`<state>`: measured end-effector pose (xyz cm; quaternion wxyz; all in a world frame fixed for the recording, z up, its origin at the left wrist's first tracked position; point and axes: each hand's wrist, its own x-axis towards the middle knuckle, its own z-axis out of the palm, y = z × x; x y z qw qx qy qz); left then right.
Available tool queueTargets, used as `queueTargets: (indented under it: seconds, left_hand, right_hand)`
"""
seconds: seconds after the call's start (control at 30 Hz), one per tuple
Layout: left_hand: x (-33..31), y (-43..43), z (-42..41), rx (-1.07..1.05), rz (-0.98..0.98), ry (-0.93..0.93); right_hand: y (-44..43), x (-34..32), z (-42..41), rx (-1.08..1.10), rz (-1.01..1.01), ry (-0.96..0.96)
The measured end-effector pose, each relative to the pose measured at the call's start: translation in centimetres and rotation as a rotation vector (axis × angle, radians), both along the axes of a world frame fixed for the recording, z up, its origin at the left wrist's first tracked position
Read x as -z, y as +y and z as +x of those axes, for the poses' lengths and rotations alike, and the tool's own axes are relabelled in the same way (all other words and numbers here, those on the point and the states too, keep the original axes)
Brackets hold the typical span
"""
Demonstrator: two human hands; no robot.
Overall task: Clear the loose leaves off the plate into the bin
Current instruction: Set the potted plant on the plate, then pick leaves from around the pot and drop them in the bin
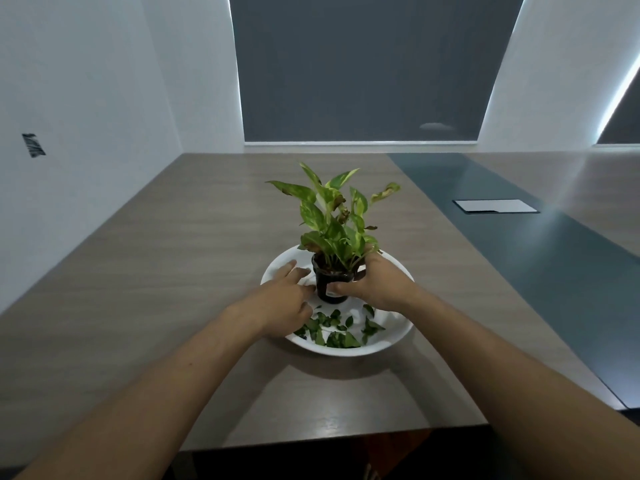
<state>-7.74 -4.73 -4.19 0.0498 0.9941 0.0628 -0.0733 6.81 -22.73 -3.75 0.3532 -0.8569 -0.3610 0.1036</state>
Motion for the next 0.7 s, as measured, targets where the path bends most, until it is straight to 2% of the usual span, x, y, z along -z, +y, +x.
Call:
queueTargets:
  seconds: [0.17,0.37,0.53,0.6,0.7]
  left_hand:
    - [-0.4,-0.2,0.0,0.023,0.015,0.032]
    - [-2.0,-0.2,-2.2,0.057,-0.109,0.032]
    - [-2.8,0.3,-3.0,0.013,-0.152,-0.096]
    - [-2.5,0.2,-2.9,0.004,-0.109,-0.105]
    - [-1.7,-0.1,-2.5,-0.002,-0.088,-0.074]
  right_hand:
    - [-0.9,-1.2,0.1,-0.068,-0.114,-0.028]
    - [-2.2,-3.0,-0.5,-0.123,-0.477,-0.224]
    - [-2.8,-3.3,-2.5,-0.274,-0.721,-0.329]
    - [-2.9,-3.5,-3.2,-0.317,-0.728,-0.337]
    - [-3.0,-4.3,-4.1,-0.360,-0.633,-0.295]
